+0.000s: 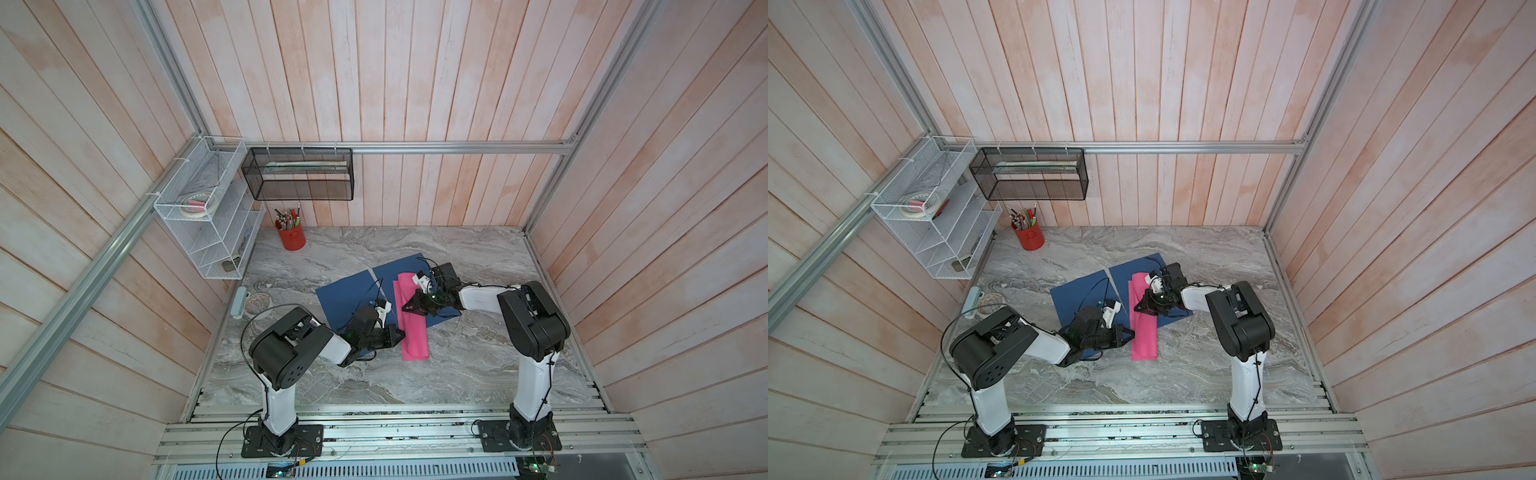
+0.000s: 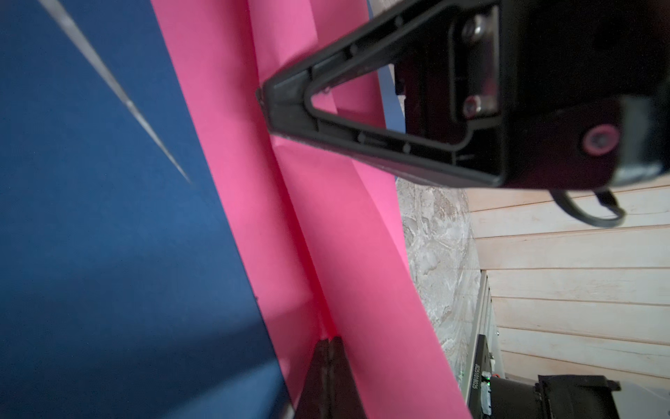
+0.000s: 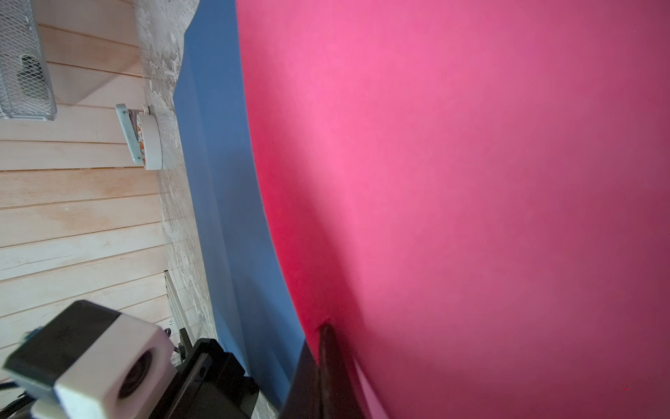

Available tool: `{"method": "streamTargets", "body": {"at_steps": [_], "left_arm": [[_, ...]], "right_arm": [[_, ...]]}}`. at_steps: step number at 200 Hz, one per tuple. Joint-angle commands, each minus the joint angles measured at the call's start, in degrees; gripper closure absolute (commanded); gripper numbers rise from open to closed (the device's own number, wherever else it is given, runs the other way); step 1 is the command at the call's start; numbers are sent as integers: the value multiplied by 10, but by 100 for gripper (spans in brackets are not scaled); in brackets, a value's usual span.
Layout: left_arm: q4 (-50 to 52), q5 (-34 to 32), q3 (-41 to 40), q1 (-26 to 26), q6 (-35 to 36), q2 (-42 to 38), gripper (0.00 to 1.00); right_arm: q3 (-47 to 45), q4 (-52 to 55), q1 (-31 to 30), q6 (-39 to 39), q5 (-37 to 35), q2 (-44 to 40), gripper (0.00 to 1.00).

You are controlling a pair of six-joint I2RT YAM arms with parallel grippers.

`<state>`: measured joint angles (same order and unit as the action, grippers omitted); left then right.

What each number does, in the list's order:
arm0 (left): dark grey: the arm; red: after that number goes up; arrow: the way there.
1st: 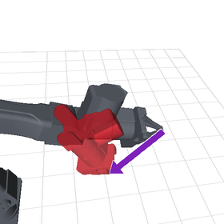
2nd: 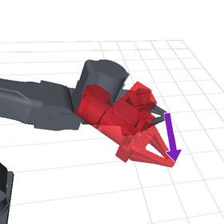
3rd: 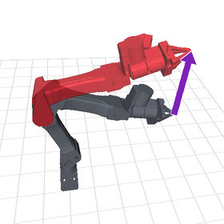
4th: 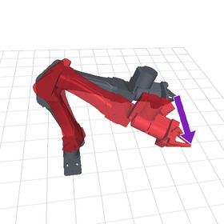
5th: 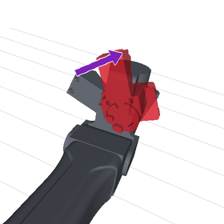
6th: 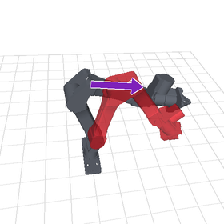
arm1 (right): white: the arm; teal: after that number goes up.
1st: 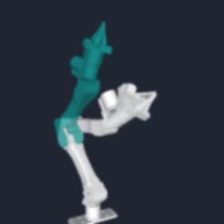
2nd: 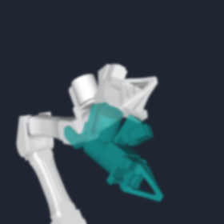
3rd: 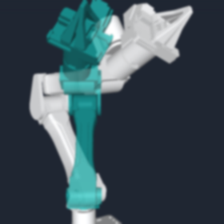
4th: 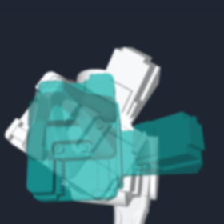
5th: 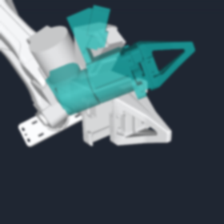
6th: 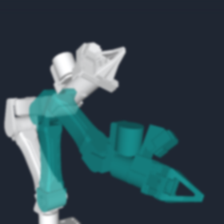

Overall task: Fold the rectangular paper in half along the long edge
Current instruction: Fold the paper at the center of the board.

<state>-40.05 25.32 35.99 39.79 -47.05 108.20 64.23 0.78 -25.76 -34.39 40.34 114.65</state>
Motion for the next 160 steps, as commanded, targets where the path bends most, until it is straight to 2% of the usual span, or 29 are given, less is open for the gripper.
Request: {"method": "streamTargets", "body": {"at_steps": [1,42,87,151,160], "left_arm": [[18,3,-2,-1,-1,25,100],[20,4,-2,-1,-3,27,100],[21,4,-3,-1,-2,27,100],[23,8,0,-1,-3,34,100],[22,8,2,-1,-3,35,100]], "right_arm": [[-4,13,-6,13,-11,13,100],[-9,16,-7,16,-19,17,100],[-13,37,-8,30,-58,16,100],[-10,49,-12,42,-65,9,100],[-7,53,-12,45,-72,5,92]]}}
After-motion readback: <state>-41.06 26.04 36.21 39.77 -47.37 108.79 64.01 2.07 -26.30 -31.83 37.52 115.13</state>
